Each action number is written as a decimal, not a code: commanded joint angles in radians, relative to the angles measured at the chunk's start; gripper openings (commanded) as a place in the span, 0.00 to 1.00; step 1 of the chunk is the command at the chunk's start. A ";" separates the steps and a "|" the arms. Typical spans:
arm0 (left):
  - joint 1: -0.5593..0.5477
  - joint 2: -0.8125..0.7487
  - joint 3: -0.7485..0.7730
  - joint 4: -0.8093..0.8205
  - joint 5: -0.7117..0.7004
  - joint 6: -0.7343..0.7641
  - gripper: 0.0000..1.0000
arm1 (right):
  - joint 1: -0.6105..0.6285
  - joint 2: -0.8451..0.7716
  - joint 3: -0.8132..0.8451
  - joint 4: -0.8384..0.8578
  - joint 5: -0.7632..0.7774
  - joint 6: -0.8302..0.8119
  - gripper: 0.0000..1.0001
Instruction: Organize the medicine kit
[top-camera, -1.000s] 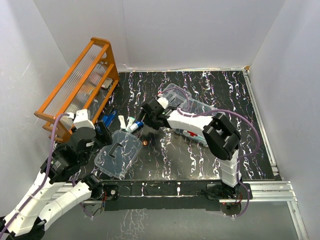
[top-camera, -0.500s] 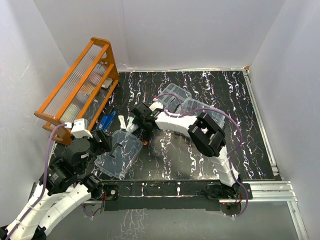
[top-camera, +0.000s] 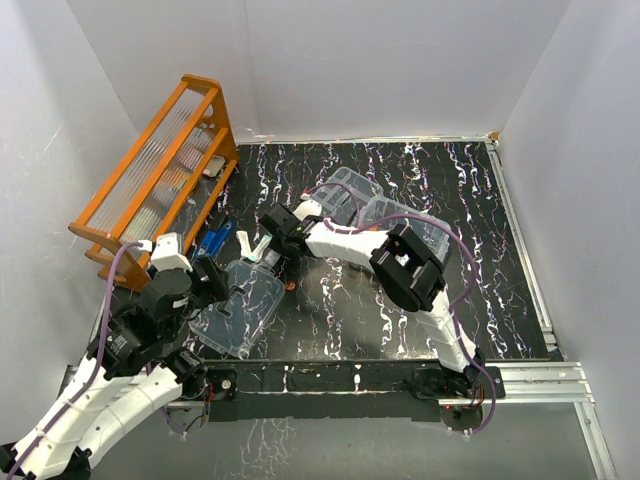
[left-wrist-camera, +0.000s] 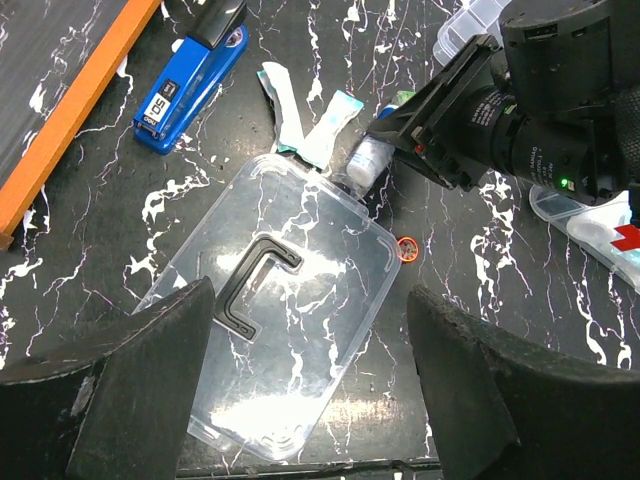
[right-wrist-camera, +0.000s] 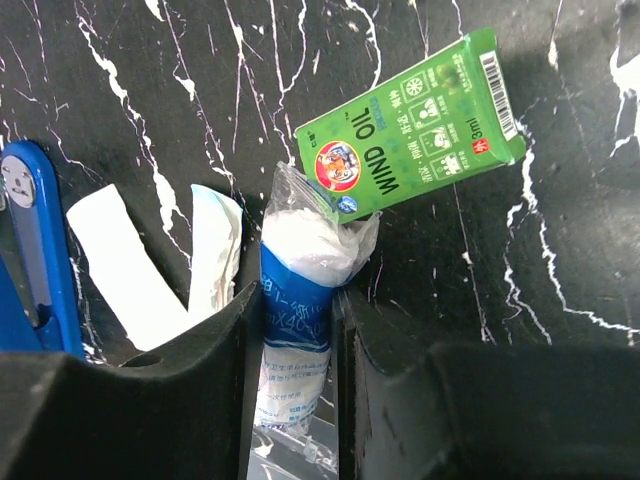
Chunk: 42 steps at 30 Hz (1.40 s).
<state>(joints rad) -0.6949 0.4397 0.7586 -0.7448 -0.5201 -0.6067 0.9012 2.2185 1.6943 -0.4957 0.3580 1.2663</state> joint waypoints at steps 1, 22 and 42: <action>0.005 0.022 0.011 -0.002 -0.012 -0.001 0.76 | 0.001 -0.112 0.020 0.060 0.083 -0.171 0.25; 0.005 0.130 0.008 0.051 0.015 0.014 0.75 | -0.336 -0.716 -0.181 0.049 -0.318 -1.219 0.17; 0.005 0.128 -0.007 0.067 0.028 0.023 0.74 | -0.525 -0.807 -0.318 -0.241 -0.354 -1.794 0.11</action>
<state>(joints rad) -0.6949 0.5827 0.7570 -0.6876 -0.4885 -0.5869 0.3714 1.4170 1.3857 -0.6765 0.0116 -0.3988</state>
